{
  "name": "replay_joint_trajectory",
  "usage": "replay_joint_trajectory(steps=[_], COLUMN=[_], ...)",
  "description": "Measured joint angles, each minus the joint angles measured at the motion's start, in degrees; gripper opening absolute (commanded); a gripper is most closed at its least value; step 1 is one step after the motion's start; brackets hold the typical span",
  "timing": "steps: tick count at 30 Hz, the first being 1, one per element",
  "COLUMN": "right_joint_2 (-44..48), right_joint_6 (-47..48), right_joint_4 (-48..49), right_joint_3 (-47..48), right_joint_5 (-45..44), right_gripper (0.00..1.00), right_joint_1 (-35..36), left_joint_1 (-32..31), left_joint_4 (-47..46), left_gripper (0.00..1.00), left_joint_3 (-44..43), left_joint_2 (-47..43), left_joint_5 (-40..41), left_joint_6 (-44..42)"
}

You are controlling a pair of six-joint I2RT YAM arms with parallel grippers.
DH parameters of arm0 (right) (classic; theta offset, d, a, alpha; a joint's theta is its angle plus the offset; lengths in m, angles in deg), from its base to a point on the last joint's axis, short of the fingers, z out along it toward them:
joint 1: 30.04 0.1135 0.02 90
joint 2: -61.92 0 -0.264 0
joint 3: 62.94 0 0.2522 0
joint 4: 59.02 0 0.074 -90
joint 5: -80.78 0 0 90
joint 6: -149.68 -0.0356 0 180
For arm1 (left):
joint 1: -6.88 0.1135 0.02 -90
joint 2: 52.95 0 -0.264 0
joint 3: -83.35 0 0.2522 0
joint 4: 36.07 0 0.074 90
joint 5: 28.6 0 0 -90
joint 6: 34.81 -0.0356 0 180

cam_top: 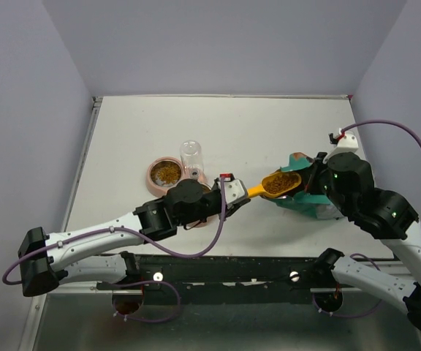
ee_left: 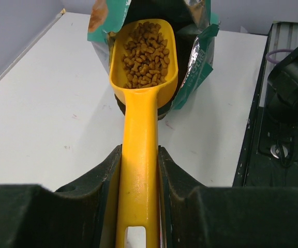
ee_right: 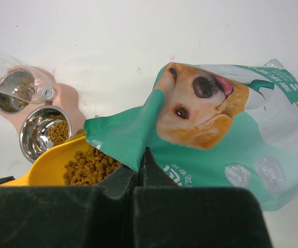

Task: Serve the pet food

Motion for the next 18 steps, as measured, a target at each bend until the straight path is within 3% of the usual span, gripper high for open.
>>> replay_joint_trajectory(steps=[8, 18], right_joint_2=[-1.4, -1.5], right_joint_6=[-0.2, -1.0], right_joint_4=[-1.2, -1.2], right_joint_3=[2.0, 2.9], right_joint_5=[-0.4, -0.5], right_gripper=[0.00, 0.00], right_joint_1=[0.0, 0.0], left_joint_1=[-1.8, -2.8], left_joint_4=[-4.3, -4.0], left_gripper=[0.00, 0.00], left_joint_3=[2.2, 4.5], left_joint_2=[-0.4, -7.0], left_joint_5=[3.1, 4.9], left_joint_6=[1.7, 2.6])
